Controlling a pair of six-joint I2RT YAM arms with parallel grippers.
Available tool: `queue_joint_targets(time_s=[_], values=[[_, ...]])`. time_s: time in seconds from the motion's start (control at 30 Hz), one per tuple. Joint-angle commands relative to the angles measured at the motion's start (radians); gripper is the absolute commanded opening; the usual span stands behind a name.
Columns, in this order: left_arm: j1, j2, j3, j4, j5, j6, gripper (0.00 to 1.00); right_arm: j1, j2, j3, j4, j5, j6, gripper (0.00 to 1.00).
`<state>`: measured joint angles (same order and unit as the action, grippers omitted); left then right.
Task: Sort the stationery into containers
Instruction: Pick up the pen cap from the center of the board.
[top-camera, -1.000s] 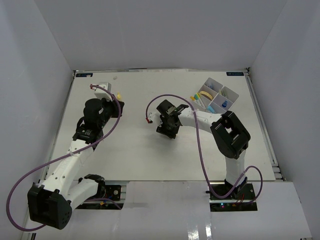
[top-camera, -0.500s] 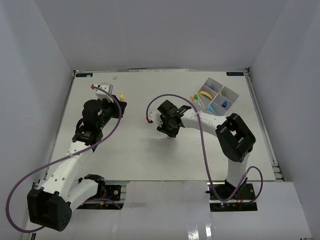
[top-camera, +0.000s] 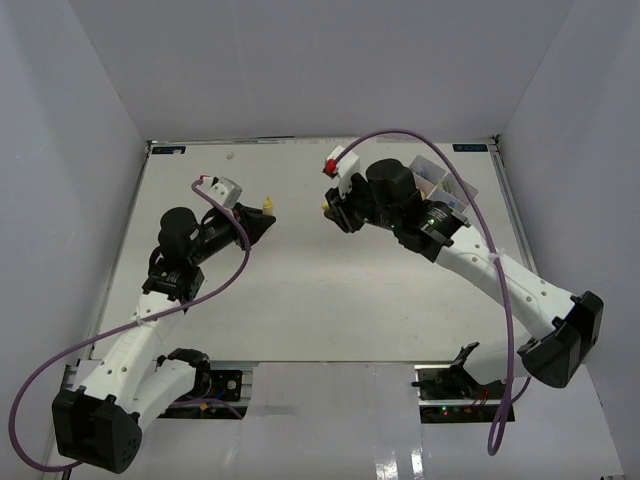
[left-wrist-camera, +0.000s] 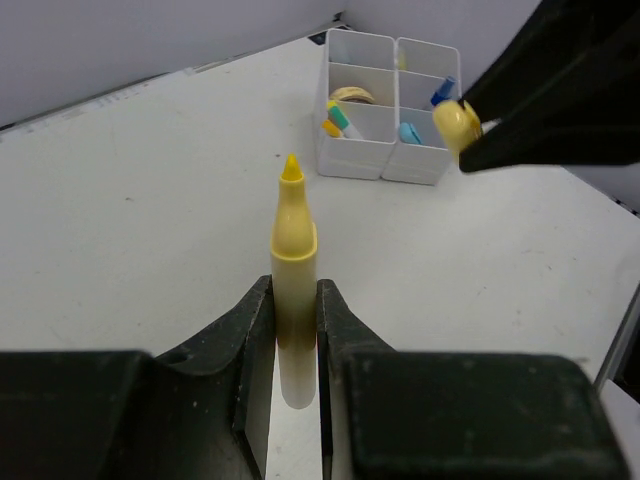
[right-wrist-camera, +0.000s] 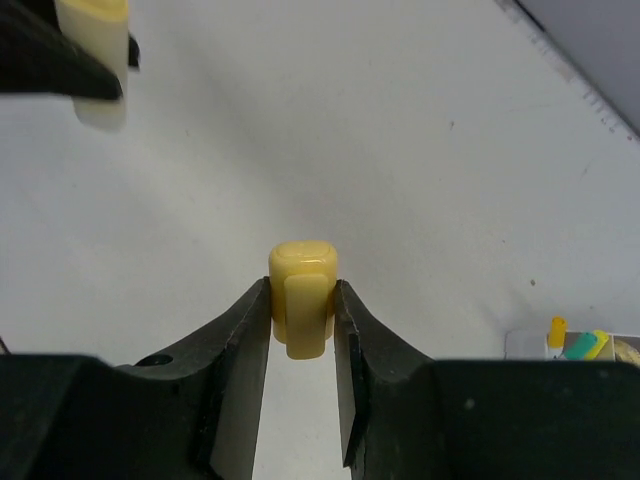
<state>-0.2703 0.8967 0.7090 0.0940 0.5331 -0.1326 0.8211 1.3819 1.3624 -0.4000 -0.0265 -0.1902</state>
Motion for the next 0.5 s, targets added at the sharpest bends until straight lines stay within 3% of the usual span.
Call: queue_joint_targets(time_s=[0.0,0.23,0.47], values=[[0.003,0.005,-0.006,0.053,0.154,0.030,0.03,0.006,-0.053,0.043,0.162,0.020,0.223,0.17],[-0.006,0.028,-0.011,0.070,0.096,-0.009,0.02,0.019,-0.003,0.073,0.363,0.059,0.474,0.19],[-0.006,0.038,-0.019,0.085,0.004,-0.079,0.01,0.102,0.095,0.086,0.587,0.160,0.502,0.19]])
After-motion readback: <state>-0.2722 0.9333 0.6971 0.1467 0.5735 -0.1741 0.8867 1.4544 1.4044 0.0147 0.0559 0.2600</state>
